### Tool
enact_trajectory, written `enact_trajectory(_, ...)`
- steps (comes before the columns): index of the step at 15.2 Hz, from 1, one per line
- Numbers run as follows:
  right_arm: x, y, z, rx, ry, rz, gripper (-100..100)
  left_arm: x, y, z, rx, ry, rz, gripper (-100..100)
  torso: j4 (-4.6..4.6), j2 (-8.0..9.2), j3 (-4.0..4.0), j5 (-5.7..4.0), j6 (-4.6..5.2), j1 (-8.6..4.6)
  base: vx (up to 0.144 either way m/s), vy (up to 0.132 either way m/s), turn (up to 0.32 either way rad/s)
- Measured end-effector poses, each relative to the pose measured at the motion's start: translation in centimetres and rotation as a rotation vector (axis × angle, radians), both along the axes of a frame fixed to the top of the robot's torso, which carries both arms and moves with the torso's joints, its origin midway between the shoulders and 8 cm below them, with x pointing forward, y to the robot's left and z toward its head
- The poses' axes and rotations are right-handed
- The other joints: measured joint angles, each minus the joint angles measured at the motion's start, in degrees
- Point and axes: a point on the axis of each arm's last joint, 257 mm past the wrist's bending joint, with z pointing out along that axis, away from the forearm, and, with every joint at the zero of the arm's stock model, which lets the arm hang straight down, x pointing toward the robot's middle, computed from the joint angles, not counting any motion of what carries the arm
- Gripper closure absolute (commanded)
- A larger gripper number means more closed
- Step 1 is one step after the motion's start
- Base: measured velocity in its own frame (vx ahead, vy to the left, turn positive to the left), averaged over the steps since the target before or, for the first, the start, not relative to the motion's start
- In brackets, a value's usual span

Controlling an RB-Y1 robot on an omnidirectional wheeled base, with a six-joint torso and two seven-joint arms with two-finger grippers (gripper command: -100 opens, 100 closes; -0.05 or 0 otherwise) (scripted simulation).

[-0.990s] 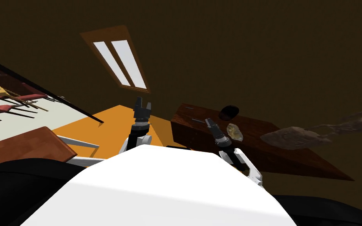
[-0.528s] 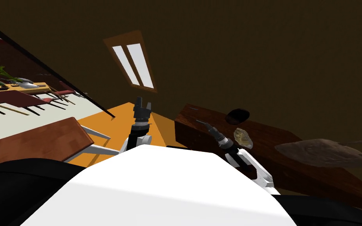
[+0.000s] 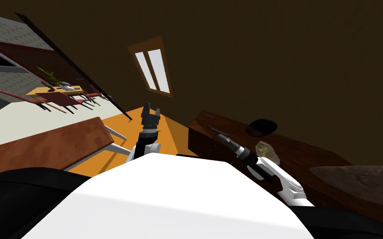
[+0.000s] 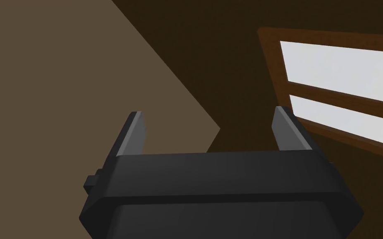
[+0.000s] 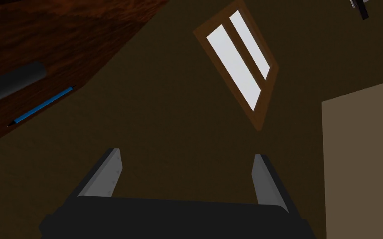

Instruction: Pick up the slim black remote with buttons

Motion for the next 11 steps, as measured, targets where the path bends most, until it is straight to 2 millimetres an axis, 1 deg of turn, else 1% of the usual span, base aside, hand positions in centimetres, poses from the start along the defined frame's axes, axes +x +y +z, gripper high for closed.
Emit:
enact_trajectory(2, -0.3, -0.7, -0.9, -0.053, 0.021, 0.010, -100, 0.0, 0.0, 0.0, 0.000, 0.000, 0.000, 0, -0.02, -0.11, -0.06, 0.01, -0.03, 0.04, 0.027, 0.023, 0.268)
enact_trajectory(4, -0.5, -2.0, -2.4, -0.126, 0.052, 0.019, -100, 0.0, 0.0, 0.0, 0.000, 0.000, 0.000, 0, -0.03, -0.13, -0.08, 0.01, -0.03, 0.03, 0.010, 0.020, 0.284)
enact_trajectory(6, -0.9, -3.2, -3.4, -0.184, 0.075, 0.028, -100, 0.0, 0.0, 0.0, 0.000, 0.000, 0.000, 0, -0.02, -0.07, -0.04, 0.00, 0.04, 0.00, 0.000, 0.011, 0.141)
enact_trajectory(9, -1.4, -5.6, -5.1, -0.290, 0.120, 0.045, -100, 0.0, 0.0, 0.0, 0.000, 0.000, 0.000, 0, -0.01, -0.05, -0.03, 0.01, -0.03, 0.01, -0.004, 0.014, 0.271)
enact_trajectory(11, -1.7, -6.9, -5.9, -0.347, 0.143, 0.056, -100, 0.0, 0.0, 0.0, 0.000, 0.000, 0.000, 0, -0.01, -0.04, -0.02, 0.00, 0.05, -0.01, 0.001, 0.009, 0.120)
